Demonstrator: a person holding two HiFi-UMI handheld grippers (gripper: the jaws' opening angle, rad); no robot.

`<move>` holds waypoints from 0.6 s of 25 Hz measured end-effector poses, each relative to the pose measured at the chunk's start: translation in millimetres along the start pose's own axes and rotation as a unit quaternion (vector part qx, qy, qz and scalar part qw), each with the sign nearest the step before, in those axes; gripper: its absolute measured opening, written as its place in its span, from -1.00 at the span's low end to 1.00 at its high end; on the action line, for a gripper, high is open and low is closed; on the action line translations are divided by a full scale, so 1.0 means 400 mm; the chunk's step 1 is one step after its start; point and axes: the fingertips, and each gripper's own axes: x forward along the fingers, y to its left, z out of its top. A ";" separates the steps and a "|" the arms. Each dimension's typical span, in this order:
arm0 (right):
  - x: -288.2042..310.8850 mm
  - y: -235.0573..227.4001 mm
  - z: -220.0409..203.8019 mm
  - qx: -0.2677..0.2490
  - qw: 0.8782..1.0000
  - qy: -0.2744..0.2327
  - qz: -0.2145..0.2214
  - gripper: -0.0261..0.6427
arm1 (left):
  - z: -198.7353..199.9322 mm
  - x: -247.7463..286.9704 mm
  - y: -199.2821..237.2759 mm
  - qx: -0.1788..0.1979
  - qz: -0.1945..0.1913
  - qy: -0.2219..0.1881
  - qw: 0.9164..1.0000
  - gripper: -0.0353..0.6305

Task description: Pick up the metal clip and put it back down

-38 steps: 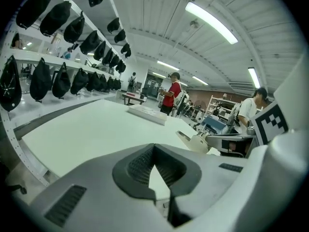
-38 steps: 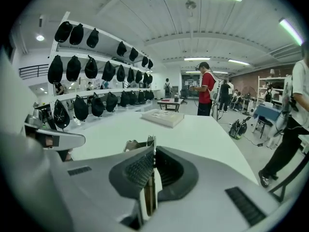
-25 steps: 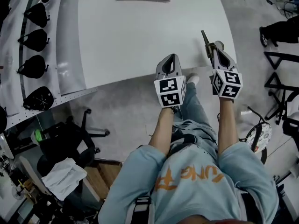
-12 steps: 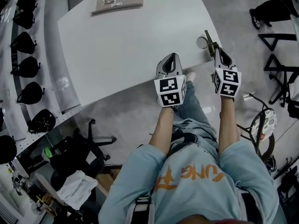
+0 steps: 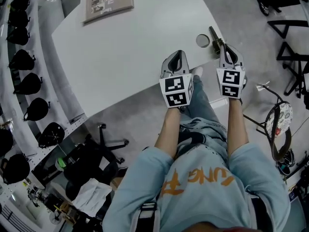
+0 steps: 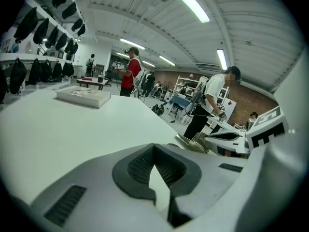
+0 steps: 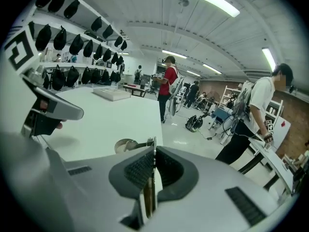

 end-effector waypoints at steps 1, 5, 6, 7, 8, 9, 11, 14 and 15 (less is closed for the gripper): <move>0.001 0.004 0.002 -0.012 1.000 -0.002 0.000 -0.83 | -0.001 0.005 -0.004 0.002 -0.002 0.003 1.000 -0.87; 0.006 0.020 0.009 -0.054 0.999 -0.007 -0.001 -0.82 | -0.002 0.025 -0.021 0.010 -0.009 0.011 1.000 -0.87; 0.008 0.026 0.008 -0.061 0.998 -0.006 0.002 -0.82 | -0.002 0.030 -0.026 0.012 -0.012 0.012 1.000 -0.87; 0.011 0.033 0.006 -0.067 0.998 -0.005 0.006 -0.82 | -0.001 0.033 -0.031 0.014 -0.015 0.013 1.000 -0.87; 0.014 0.041 0.003 -0.075 0.997 -0.002 0.010 -0.82 | 0.000 0.035 -0.036 0.015 -0.017 0.013 1.000 -0.87; 0.017 0.047 0.000 -0.083 0.996 0.000 0.013 -0.82 | 0.001 0.036 -0.039 0.017 -0.018 0.013 1.000 -0.87; 0.022 0.054 -0.007 -0.090 0.996 0.004 0.014 -0.79 | 0.006 0.037 -0.043 0.020 -0.022 0.013 0.999 -0.87; 0.028 0.064 -0.013 -0.081 0.996 0.006 0.022 -0.74 | 0.011 0.038 -0.040 0.022 -0.026 0.012 0.999 -0.87; 0.029 0.070 -0.014 -0.077 0.997 0.007 0.029 -0.72 | 0.013 0.038 -0.038 0.023 -0.027 0.012 0.999 -0.87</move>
